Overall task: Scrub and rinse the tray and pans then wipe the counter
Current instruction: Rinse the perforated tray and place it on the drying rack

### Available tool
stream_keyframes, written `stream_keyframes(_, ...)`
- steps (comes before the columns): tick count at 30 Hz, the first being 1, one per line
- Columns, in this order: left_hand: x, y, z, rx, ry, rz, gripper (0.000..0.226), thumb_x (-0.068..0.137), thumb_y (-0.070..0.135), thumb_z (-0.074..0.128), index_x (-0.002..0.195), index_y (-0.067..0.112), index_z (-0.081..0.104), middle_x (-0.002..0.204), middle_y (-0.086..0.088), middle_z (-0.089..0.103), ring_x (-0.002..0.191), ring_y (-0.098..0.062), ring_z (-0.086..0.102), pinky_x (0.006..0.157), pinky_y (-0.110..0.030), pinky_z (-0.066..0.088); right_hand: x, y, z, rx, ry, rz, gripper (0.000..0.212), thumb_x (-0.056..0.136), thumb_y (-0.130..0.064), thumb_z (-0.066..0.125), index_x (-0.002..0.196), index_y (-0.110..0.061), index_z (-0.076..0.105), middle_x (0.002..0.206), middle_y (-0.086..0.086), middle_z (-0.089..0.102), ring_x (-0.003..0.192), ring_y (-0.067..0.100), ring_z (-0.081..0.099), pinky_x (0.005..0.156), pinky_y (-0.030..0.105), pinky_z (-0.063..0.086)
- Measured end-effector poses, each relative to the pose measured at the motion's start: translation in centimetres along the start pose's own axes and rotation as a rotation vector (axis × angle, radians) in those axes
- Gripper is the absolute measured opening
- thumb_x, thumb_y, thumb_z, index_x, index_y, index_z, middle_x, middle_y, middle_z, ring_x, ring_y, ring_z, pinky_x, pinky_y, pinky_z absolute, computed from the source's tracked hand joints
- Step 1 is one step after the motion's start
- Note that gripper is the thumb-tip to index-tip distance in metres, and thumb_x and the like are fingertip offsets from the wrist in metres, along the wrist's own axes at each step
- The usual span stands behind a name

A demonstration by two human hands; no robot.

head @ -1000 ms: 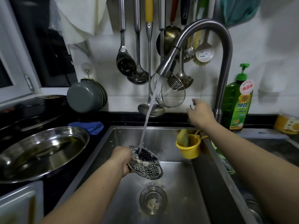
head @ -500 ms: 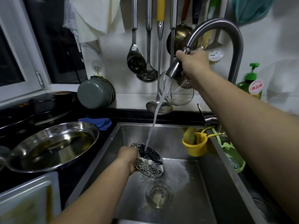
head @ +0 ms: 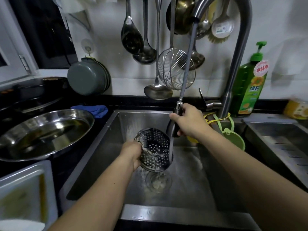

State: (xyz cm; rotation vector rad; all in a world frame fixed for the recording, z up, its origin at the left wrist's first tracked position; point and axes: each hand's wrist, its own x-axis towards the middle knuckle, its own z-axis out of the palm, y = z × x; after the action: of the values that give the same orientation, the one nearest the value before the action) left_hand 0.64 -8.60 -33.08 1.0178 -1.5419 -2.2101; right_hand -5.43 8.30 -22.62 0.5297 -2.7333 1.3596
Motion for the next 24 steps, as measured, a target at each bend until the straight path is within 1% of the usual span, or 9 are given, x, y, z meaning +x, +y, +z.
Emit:
stream_keyframes(3, -0.6, 0.2, 0.5, 0.027, -0.030, 0.003, 0.032, 0.094, -0.012, 0.043, 0.106, 0.000, 0.070, 0.104, -0.028, 0.073, 0.094, -0.045, 0.072, 0.081, -0.065, 0.058, -0.3, -0.3, 1.0, 0.161, -0.058, 0.000, 0.020, 0.095, -0.028, 0.067, 0.090, -0.021, 0.050, 0.078, 0.011, 0.070, 0.047, 0.024, 0.068, 0.042, 0.030, 0.050)
stream_keyframes(6, -0.5, 0.3, 0.4, 0.035, -0.077, -0.050, 0.033, 0.101, -0.009, 0.038, 0.105, 0.007, 0.067, 0.099, -0.022, 0.072, 0.081, -0.036, 0.070, 0.060, -0.051, 0.061, -0.6, -0.8, 1.8, 0.280, -0.105, -0.001, 0.019, 0.096, -0.025, 0.067, 0.097, -0.015, 0.051, 0.073, 0.019, 0.071, 0.051, 0.033, 0.068, 0.045, 0.035, 0.053)
stream_keyframes(8, -0.3, 0.3, 0.2, 0.068, -0.115, -0.094, 0.034, 0.104, -0.004, 0.037, 0.110, 0.012, 0.066, 0.094, -0.018, 0.073, 0.078, -0.032, 0.070, 0.058, -0.047, 0.061, -0.4, -1.0, 2.2, 0.317, -0.118, -0.004, 0.019, 0.095, -0.024, 0.066, 0.100, -0.014, 0.051, 0.072, 0.019, 0.072, 0.052, 0.034, 0.068, 0.046, 0.036, 0.054)
stream_keyframes(12, 0.0, -0.7, 0.2, 0.234, -0.211, -0.113, 0.031, 0.106, -0.001, 0.039, 0.110, 0.009, 0.067, 0.089, -0.017, 0.074, 0.071, -0.028, 0.072, 0.059, -0.038, 0.060, 0.2, -0.5, 2.7, 0.341, -0.094, -0.008, 0.018, 0.095, -0.025, 0.065, 0.095, -0.017, 0.050, 0.072, 0.015, 0.071, 0.051, 0.030, 0.069, 0.049, 0.039, 0.057)
stream_keyframes(15, 0.1, -1.5, 0.4, 0.424, -0.242, -0.046, 0.026, 0.101, -0.003, 0.047, 0.105, 0.008, 0.070, 0.085, -0.017, 0.076, 0.066, -0.026, 0.070, 0.056, -0.032, 0.054, 0.5, 0.0, 3.0, 0.284, -0.029, -0.051, 0.016, 0.095, -0.030, 0.065, 0.091, -0.022, 0.052, 0.076, 0.005, 0.068, 0.046, 0.018, 0.064, 0.045, 0.030, 0.050)
stream_keyframes(16, 0.1, -1.6, 0.3, 0.489, -0.220, 0.001, 0.023, 0.101, 0.000, 0.050, 0.100, 0.010, 0.071, 0.082, -0.014, 0.074, 0.064, -0.024, 0.068, 0.056, -0.028, 0.052, 0.5, 0.2, 3.2, 0.262, -0.002, -0.058, 0.016, 0.093, -0.033, 0.066, 0.090, -0.022, 0.054, 0.078, 0.002, 0.068, 0.050, 0.016, 0.064, 0.049, 0.030, 0.050)
stream_keyframes(18, 0.4, -1.8, 0.3, 0.572, -0.182, 0.059, 0.020, 0.104, 0.011, 0.053, 0.096, 0.013, 0.071, 0.082, -0.010, 0.072, 0.070, -0.021, 0.065, 0.059, -0.025, 0.050, 0.5, 0.6, 3.7, 0.259, 0.054, -0.040, 0.018, 0.089, -0.036, 0.071, 0.089, -0.021, 0.060, 0.082, -0.002, 0.070, 0.069, 0.017, 0.068, 0.068, 0.037, 0.057)
stream_keyframes(20, 0.7, -1.8, 0.3, 0.561, -0.154, 0.076, 0.020, 0.105, 0.015, 0.053, 0.102, 0.009, 0.072, 0.089, -0.013, 0.073, 0.079, -0.025, 0.067, 0.071, -0.028, 0.054, 0.2, 0.9, 4.1, 0.296, 0.094, 0.000, 0.018, 0.085, -0.034, 0.075, 0.086, -0.018, 0.064, 0.083, -0.002, 0.071, 0.081, 0.019, 0.069, 0.081, 0.043, 0.058)
stream_keyframes(24, 1.3, -1.7, 0.3, 0.509, -0.128, 0.088, 0.020, 0.104, 0.017, 0.054, 0.107, 0.011, 0.073, 0.096, -0.013, 0.076, 0.095, -0.032, 0.072, 0.093, -0.046, 0.059, -0.4, 1.0, 4.1, 0.424, 0.100, 0.079, 0.017, 0.085, -0.033, 0.077, 0.086, -0.017, 0.070, 0.081, 0.001, 0.074, 0.080, 0.019, 0.072, 0.077, 0.039, 0.061)
